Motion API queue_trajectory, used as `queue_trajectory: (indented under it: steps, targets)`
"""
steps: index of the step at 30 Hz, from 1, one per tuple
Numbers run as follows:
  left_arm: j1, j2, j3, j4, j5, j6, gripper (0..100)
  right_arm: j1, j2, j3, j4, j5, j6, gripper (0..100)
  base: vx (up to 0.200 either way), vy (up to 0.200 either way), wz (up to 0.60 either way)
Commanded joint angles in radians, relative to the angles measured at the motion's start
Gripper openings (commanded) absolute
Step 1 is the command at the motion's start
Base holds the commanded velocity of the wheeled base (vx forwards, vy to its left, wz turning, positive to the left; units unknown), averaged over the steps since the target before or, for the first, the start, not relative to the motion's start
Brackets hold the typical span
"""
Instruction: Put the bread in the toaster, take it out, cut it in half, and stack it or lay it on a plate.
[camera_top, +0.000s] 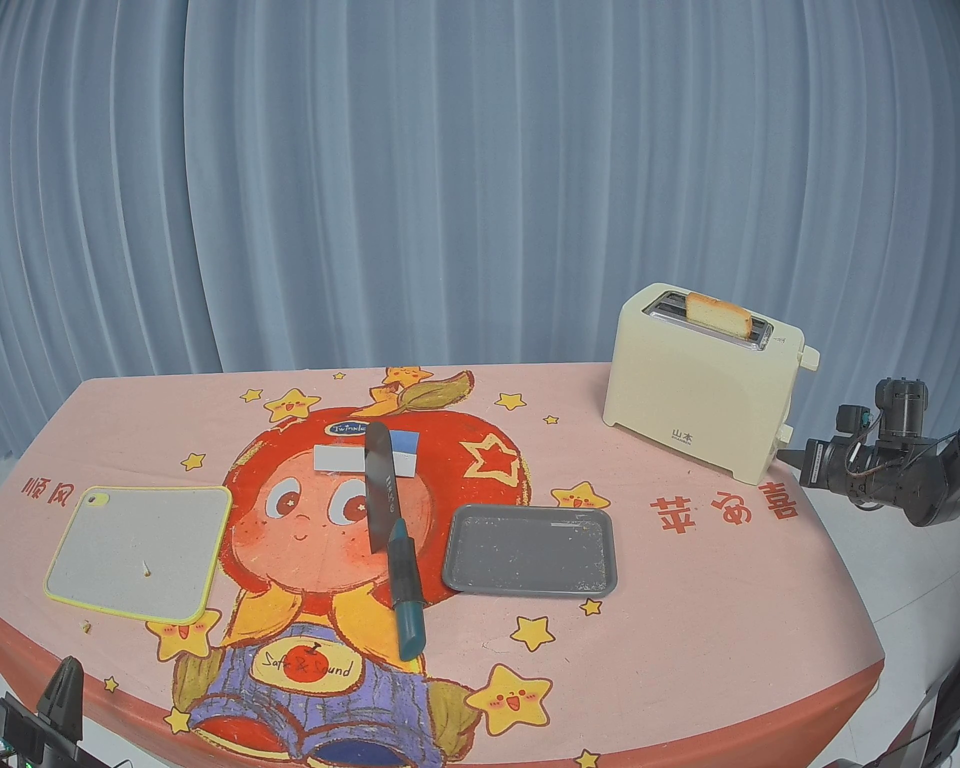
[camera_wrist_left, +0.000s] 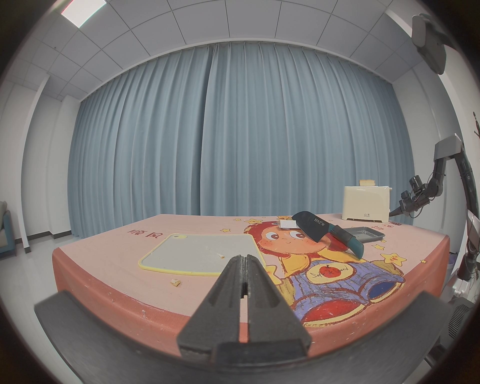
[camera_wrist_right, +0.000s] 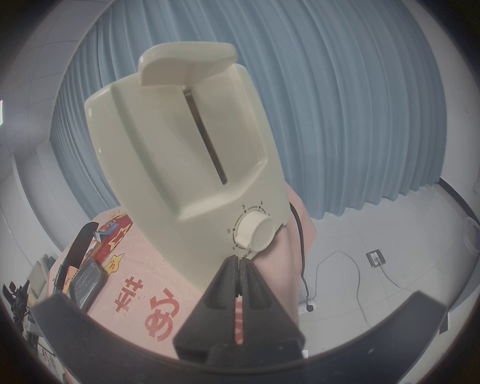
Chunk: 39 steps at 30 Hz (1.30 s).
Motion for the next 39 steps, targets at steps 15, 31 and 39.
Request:
queue_trajectory:
  steps: [15, 31, 39]
  targets:
    - [0.000, 0.000, 0.018, -0.001, 0.001, -0.002, 0, -0.014, -0.001, -0.013, 0.007, -0.045, 0.085, 0, 0.000, 0.000, 0.00]
    - [0.000, 0.001, 0.018, 0.000, 0.001, -0.002, 0, 0.006, -0.008, 0.016, 0.009, -0.048, 0.082, 0, 0.000, 0.000, 0.00]
    - [0.000, 0.001, 0.018, -0.001, 0.001, 0.000, 0, 0.133, -0.143, 0.144, 0.001, -0.113, 0.079, 0, 0.000, 0.000, 0.00]
